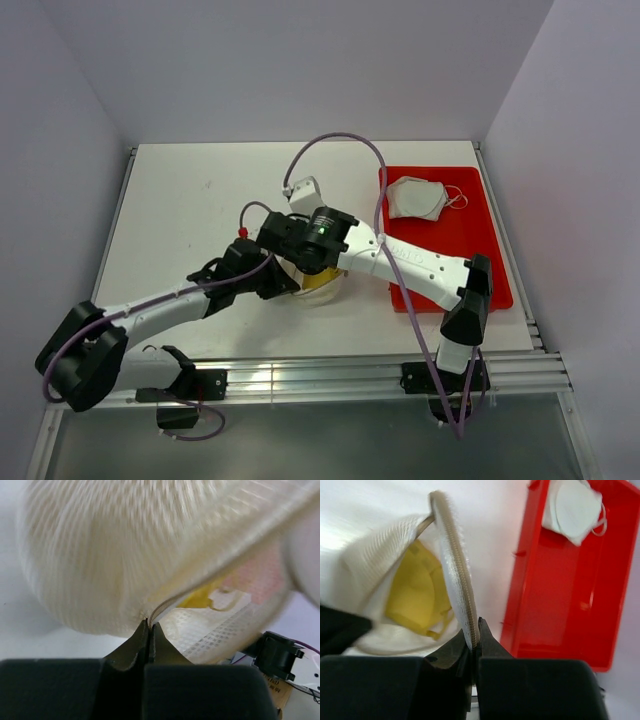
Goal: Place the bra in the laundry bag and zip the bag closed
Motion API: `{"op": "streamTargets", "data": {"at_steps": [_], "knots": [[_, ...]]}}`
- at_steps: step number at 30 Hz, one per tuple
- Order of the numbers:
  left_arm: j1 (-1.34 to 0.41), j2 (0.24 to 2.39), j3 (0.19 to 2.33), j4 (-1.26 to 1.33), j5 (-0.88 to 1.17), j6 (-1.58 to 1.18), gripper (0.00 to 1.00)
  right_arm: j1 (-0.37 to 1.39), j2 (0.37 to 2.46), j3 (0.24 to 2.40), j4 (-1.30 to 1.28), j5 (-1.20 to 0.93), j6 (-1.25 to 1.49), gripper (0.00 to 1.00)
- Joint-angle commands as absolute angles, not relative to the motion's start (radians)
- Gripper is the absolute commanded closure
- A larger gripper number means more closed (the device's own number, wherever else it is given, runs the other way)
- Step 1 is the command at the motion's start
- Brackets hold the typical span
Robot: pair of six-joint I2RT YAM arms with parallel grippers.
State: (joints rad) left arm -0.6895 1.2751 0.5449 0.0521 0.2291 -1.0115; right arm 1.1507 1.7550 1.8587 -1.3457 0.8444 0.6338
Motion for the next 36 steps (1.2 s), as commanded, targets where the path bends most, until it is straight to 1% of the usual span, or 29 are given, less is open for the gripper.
{"op": "streamTargets", "data": {"at_steps": [1, 2, 5, 8, 10, 11, 12, 14, 15, 17, 18, 21, 24, 28, 31, 32, 36], "knots": [[-0.695, 1.162, 0.563, -0.029, 0.17, -1.002, 1.0, 1.108, 1.704, 1.744, -1.323, 0.872, 0.652, 1.0], [-0.693, 1.146, 0.568, -0.049, 0.163, -0.997, 1.0, 1.086, 1.7, 1.705, -1.304, 0.864, 0.647, 1.0], [-0.693, 1.094, 0.587, -0.092, 0.173, -0.997, 1.0, 1.074, 1.709, 1.683, -1.322, 0.862, 0.669, 1.0], [-0.693, 1.048, 0.604, -0.11, 0.164, -1.003, 1.0, 1.078, 1.686, 1.654, -1.244, 0.798, 0.621, 1.0], [-0.693, 1.046, 0.629, -0.127, 0.155, -0.991, 1.0, 1.084, 1.693, 1.654, -1.221, 0.781, 0.621, 0.98], [-0.693, 1.049, 0.641, -0.143, 0.15, -0.986, 1.0, 1.091, 1.709, 1.663, -1.216, 0.766, 0.624, 0.95], [-0.692, 1.06, 0.646, -0.146, 0.141, -0.982, 1.0, 1.103, 1.718, 1.67, -1.197, 0.752, 0.624, 0.89], [-0.689, 1.077, 0.649, -0.141, 0.138, -0.98, 1.0, 1.121, 1.736, 1.698, -1.174, 0.72, 0.62, 0.84], [-0.681, 1.097, 0.647, -0.137, 0.141, -0.982, 1.0, 1.13, 1.743, 1.707, -1.155, 0.7, 0.62, 0.75], [-0.675, 1.115, 0.64, -0.126, 0.146, -0.985, 1.0, 1.149, 1.75, 1.732, -1.132, 0.674, 0.617, 0.66], [-0.666, 1.13, 0.629, -0.108, 0.15, -0.986, 1.0, 1.15, 1.75, 1.736, -1.108, 0.649, 0.612, 0.58], [-0.658, 1.147, 0.608, -0.08, 0.17, -0.992, 1.0, 1.155, 1.746, 1.727, -1.033, 0.608, 0.594, 0.47], [-0.646, 1.144, 0.588, -0.072, 0.17, -0.994, 1.0, 1.152, 1.741, 1.707, -0.973, 0.574, 0.589, 0.44], [-0.611, 1.132, 0.561, -0.074, 0.179, -0.988, 1.0, 1.131, 1.707, 1.677, -0.931, 0.571, 0.604, 0.42], [-0.565, 1.121, 0.535, -0.071, 0.204, -0.98, 1.0, 1.069, 1.628, 1.594, -0.868, 0.548, 0.603, 0.41], [-0.554, 1.118, 0.525, -0.068, 0.21, -0.977, 1.0, 1.049, 1.576, 1.535, -0.844, 0.496, 0.598, 0.4], [-0.508, 1.129, 0.514, -0.057, 0.242, -0.962, 1.0, 0.959, 1.467, 1.401, -0.71, 0.401, 0.571, 0.39]]}}
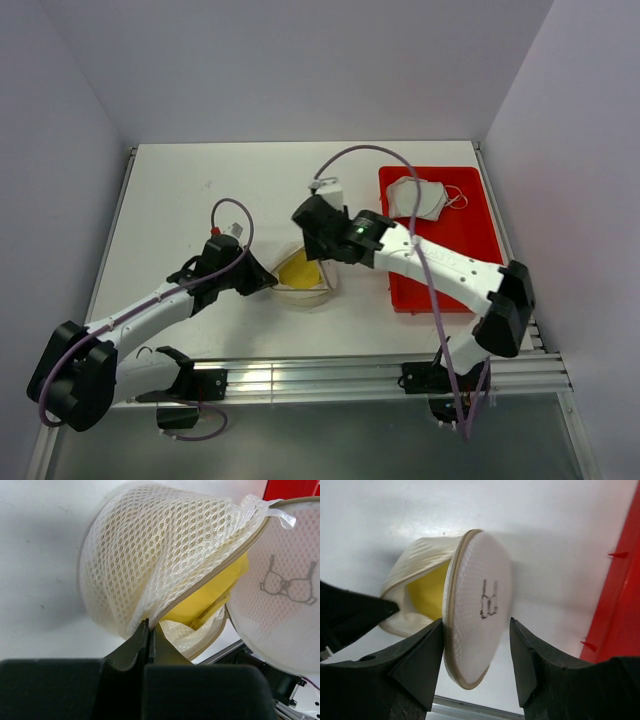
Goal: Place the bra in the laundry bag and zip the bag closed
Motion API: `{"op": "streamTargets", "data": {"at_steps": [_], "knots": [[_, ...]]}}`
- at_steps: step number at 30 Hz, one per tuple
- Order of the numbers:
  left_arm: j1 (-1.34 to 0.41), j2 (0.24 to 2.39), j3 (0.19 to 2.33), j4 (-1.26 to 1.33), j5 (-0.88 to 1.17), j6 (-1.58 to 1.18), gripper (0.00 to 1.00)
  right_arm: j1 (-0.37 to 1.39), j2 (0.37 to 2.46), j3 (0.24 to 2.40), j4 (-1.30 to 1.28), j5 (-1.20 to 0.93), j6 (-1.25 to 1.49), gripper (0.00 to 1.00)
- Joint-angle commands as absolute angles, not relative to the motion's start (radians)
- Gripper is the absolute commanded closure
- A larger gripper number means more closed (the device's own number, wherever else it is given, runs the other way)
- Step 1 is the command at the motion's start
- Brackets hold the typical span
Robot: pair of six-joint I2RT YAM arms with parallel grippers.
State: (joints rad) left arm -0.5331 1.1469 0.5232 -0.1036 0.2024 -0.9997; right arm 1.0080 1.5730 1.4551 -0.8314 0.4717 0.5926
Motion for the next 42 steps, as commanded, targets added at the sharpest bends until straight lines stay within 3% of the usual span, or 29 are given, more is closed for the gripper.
{"op": "streamTargets", "data": {"at_steps": [1, 7, 15, 21, 26, 42], "knots": [[-0.505, 1.131, 0.512, -0.054, 0.245, -0.957, 1.0, 0.925, 1.448, 1.379, -0.7, 0.396, 0.572, 0.39], [-0.494, 1.161, 0.511, -0.029, 0.274, -0.95, 1.0, 0.87, 1.257, 1.184, -0.45, 0.192, 0.537, 0.32], [-0.494, 1.158, 0.509, -0.029, 0.278, -0.948, 1.0, 0.887, 1.359, 1.238, -0.379, 0.089, 0.577, 0.33], [-0.483, 1.164, 0.522, -0.035, 0.302, -0.94, 1.0, 0.861, 1.373, 1.201, -0.423, 0.181, 0.633, 0.38], [-0.459, 1.152, 0.526, -0.031, 0.345, -0.946, 1.0, 0.821, 1.293, 1.042, -0.379, 0.178, 0.644, 0.5], [-0.394, 1.215, 0.506, 0.037, 0.494, -0.957, 1.0, 0.707, 1.082, 0.588, -0.017, 0.023, 0.729, 0.44]]}}
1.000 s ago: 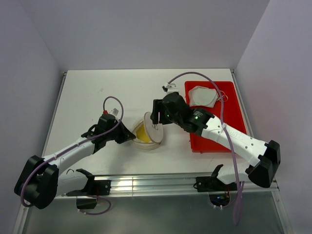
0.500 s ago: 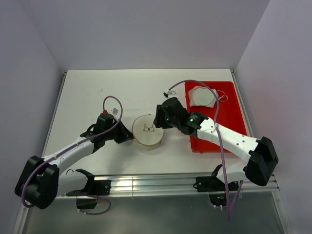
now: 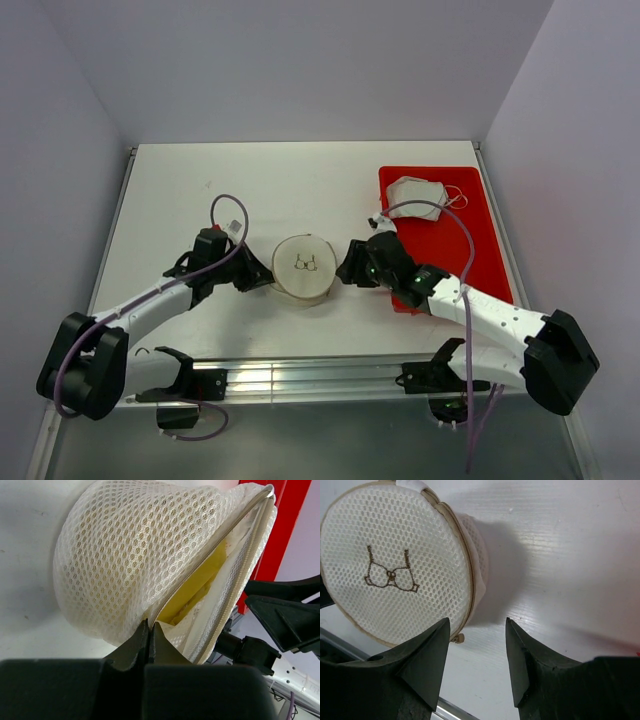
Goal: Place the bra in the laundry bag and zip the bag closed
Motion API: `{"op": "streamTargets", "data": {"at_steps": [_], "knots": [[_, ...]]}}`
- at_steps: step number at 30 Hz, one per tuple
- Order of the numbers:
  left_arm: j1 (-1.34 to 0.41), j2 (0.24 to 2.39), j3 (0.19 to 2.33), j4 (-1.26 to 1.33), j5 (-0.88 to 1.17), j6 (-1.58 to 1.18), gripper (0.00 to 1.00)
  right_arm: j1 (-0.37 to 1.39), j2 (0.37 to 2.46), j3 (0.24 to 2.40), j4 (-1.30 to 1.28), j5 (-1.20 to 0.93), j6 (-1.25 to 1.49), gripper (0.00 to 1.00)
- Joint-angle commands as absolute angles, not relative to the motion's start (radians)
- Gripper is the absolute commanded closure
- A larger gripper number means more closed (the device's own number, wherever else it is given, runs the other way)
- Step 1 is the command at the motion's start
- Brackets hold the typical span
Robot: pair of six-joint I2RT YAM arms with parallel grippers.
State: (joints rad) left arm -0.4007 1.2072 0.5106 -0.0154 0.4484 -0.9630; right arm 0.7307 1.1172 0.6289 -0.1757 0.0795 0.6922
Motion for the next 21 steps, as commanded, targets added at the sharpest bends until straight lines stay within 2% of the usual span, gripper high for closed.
{"op": "streamTargets", "data": {"at_steps": [1, 11, 21], "knots": [[-0.393, 1.216, 0.508, 0.038, 0.497, -0.957, 1.0, 0.701, 1.072, 0.547, 0.004, 0.008, 0.738, 0.44], [-0.384, 1.229, 0.509, 0.041, 0.514, -0.954, 1.0, 0.649, 1.109, 0.414, 0.317, -0.113, 0.827, 0.44], [-0.376, 1.227, 0.505, 0.037, 0.52, -0.95, 1.0, 0.63, 1.183, 0.367, 0.465, -0.161, 0.865, 0.44]]}}
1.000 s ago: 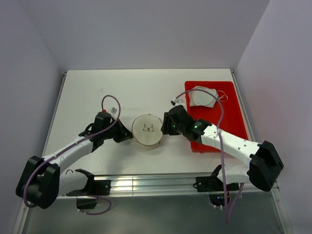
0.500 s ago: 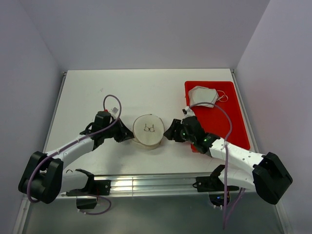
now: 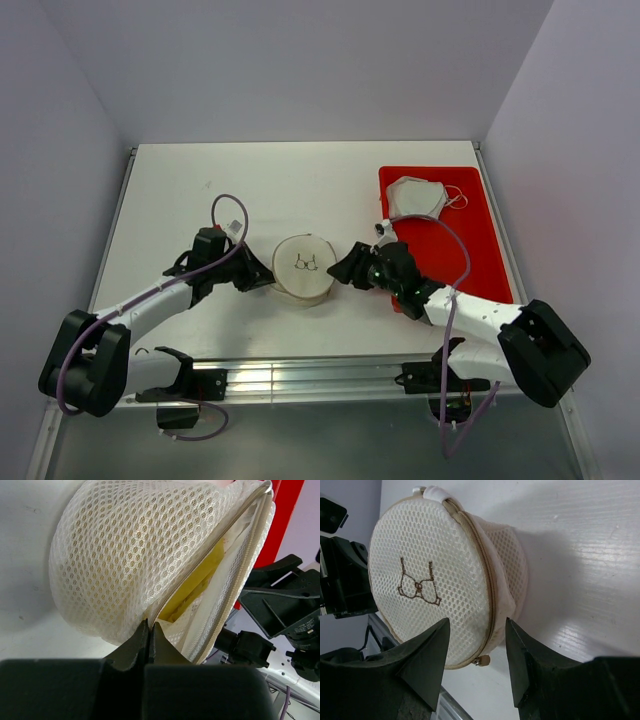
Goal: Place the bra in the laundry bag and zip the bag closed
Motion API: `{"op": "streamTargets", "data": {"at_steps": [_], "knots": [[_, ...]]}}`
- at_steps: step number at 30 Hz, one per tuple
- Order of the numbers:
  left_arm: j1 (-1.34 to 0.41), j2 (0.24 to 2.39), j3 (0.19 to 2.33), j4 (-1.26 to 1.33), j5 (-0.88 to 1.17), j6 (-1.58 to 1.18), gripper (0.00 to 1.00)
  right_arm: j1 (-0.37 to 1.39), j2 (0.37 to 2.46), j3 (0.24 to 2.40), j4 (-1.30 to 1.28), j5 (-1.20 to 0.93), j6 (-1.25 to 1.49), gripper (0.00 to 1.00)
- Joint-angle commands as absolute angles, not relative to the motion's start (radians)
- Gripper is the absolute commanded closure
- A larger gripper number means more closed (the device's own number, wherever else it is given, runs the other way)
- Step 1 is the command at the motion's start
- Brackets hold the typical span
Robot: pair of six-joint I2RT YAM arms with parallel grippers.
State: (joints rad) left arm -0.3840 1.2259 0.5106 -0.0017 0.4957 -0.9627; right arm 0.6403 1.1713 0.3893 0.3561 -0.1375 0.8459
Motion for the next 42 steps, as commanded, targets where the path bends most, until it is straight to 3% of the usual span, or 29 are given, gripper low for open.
{"op": "streamTargets", "data": {"at_steps": [1, 15, 20, 24, 25, 28, 33, 36, 41, 42], "knots": [[-0.374, 1.226, 0.505, 0.035, 0.52, -0.948, 1.0, 0.63, 1.19, 0.354, 0.477, -0.163, 0.871, 0.44], [-0.364, 1.226, 0.495, 0.037, 0.529, -0.942, 1.0, 0.609, 1.298, 0.282, 0.75, -0.229, 0.946, 0.48], [-0.362, 1.226, 0.499, 0.031, 0.528, -0.936, 1.0, 0.606, 1.324, 0.275, 0.805, -0.259, 0.986, 0.54], [-0.362, 1.226, 0.505, 0.023, 0.525, -0.93, 1.0, 0.604, 1.296, 0.268, 0.805, -0.27, 1.002, 0.66], [-0.362, 1.226, 0.508, 0.02, 0.523, -0.928, 1.0, 0.604, 1.278, 0.265, 0.804, -0.271, 1.006, 0.74], [-0.362, 1.212, 0.523, 0.003, 0.493, -0.91, 1.0, 0.606, 1.23, 0.275, 0.753, -0.272, 1.002, 0.86], [-0.362, 1.167, 0.564, -0.093, 0.431, -0.859, 1.0, 0.606, 1.138, 0.301, 0.596, -0.246, 0.992, 0.96], [-0.361, 1.14, 0.604, -0.155, 0.37, -0.827, 0.89, 0.607, 1.074, 0.339, 0.454, -0.212, 0.989, 1.0], [-0.365, 1.074, 0.679, -0.242, 0.25, -0.772, 0.55, 0.626, 0.974, 0.428, 0.16, -0.082, 0.997, 1.0], [-0.367, 1.06, 0.689, -0.251, 0.233, -0.766, 0.42, 0.64, 0.962, 0.464, 0.112, -0.057, 0.999, 1.0]]}}
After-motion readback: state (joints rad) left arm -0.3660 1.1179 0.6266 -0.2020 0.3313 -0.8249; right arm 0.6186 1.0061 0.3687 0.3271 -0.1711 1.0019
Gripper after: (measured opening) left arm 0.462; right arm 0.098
